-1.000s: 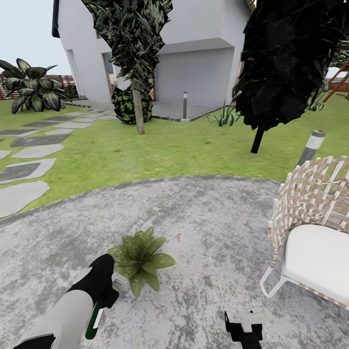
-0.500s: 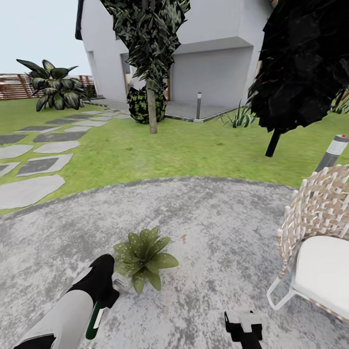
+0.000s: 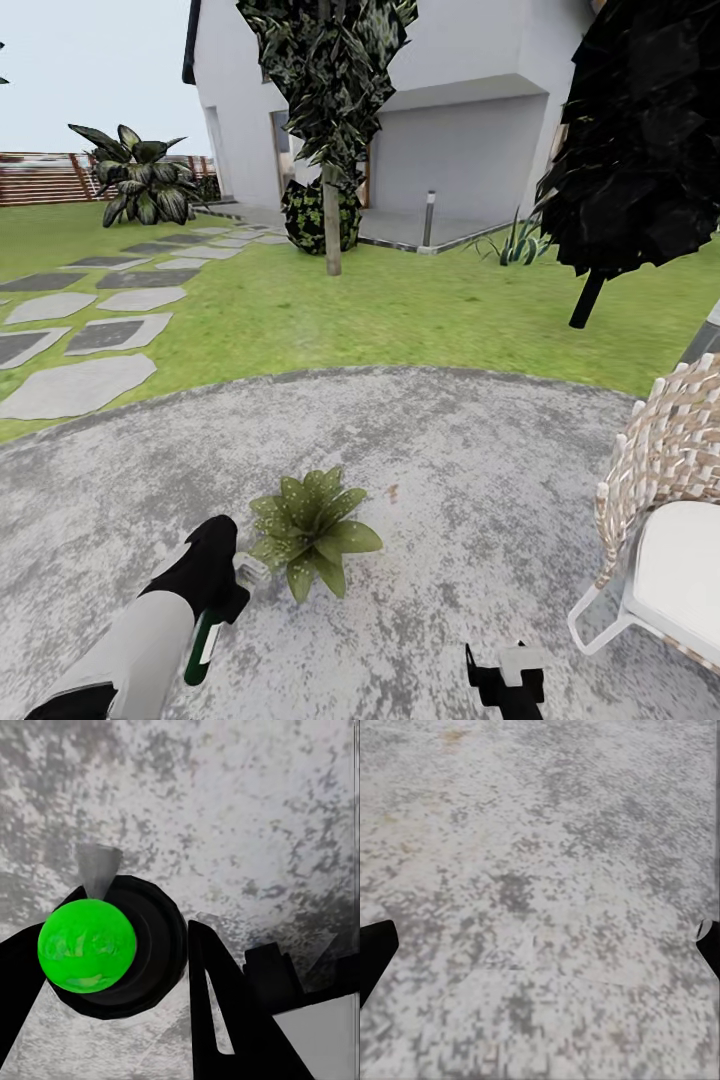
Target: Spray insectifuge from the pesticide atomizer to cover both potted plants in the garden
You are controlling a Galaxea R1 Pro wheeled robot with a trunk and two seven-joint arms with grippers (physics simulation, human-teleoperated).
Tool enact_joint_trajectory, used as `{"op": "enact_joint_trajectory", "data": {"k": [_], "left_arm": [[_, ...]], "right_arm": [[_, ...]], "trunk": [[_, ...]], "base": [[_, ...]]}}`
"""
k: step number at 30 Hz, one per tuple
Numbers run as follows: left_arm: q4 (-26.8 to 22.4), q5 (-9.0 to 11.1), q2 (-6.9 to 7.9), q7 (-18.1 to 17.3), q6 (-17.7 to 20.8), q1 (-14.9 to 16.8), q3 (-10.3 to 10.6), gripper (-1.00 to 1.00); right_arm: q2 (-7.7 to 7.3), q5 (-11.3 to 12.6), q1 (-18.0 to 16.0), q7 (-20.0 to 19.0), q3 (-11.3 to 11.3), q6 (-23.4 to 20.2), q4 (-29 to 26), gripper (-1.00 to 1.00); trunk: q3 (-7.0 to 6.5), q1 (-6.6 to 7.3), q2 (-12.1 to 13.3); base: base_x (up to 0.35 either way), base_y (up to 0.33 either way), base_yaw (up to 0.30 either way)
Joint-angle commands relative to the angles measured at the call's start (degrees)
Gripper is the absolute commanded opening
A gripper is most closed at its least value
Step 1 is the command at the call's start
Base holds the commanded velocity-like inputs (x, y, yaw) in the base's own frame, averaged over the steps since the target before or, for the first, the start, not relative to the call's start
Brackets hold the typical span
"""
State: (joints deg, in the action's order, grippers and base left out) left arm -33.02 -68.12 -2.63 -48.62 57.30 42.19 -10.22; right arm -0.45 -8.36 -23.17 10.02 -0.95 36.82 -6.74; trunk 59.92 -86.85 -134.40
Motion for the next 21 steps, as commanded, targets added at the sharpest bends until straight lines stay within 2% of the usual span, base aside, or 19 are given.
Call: {"op": "enact_joint_trajectory", "data": {"k": [1, 4, 6, 9, 11, 15, 18, 21], "left_arm": [[-0.05, -0.18, -0.06, -0.91, 0.09, 0.1, -0.36, -1.0], [0.1, 1.72, -0.06, -1.33, 0.06, 0.13, -0.33, -1.0], [0.45, 2.12, -0.09, -1.38, -0.04, 0.1, -0.33, -1.0], [0.71, 2.22, -0.36, -1.39, -0.13, 0.09, -0.21, -1.0], [0.75, 2.2, -1.08, -1.45, -0.16, 0.08, -0.05, -1.0], [0.77, 2.2, -3.47, -1.48, -0.24, 0.17, 0.28, -1.0], [0.84, 2.06, -3.56, -1.48, -0.41, 0.16, 0.34, -1.0], [0.85, 1.79, -3.62, -1.48, -0.37, 0.15, 1.3, -1.0]], "right_arm": [[-0.04, -0.62, -0.03, 0.6, -0.1, 0.02, 0.05, 1.0], [-0.07, -0.61, -0.03, 0.54, -0.1, 0.01, 0.05, 1.0], [-0.02, -0.61, -0.03, 0.53, -0.1, 0.0, 0.05, 1.0], [0.11, -0.58, -0.03, 0.53, -0.1, 0.0, 0.03, 1.0], [0.22, -0.54, -0.03, 0.53, -0.11, 0.0, 0.02, 1.0], [0.31, -0.52, -0.03, 0.56, -0.1, 0.0, -0.01, 1.0], [0.43, -0.52, -0.03, 0.53, -0.13, 0.0, 0.05, 1.0], [0.45, -0.52, -0.03, 0.53, -0.17, 0.0, 0.05, 1.0]], "trunk": [[0.05, 0.01, -0.02], [0.05, 0.01, -0.02], [0.05, 0.01, -0.02], [0.05, 0.01, -0.02], [0.05, 0.01, -0.02], [0.05, 0.01, -0.02], [0.05, 0.01, -0.02], [0.05, 0.01, -0.02]], "base": [[0.0, 0.0, 0.0], [0.0, 0.0, 0.0], [0.0, 0.0, 0.0], [0.0, 0.0, 0.0], [0.003, 0.0, 0.0], [0.204, 0.0, 0.0], [0.304, 0.0, 0.0], [0.068, 0.0, -0.085]]}}
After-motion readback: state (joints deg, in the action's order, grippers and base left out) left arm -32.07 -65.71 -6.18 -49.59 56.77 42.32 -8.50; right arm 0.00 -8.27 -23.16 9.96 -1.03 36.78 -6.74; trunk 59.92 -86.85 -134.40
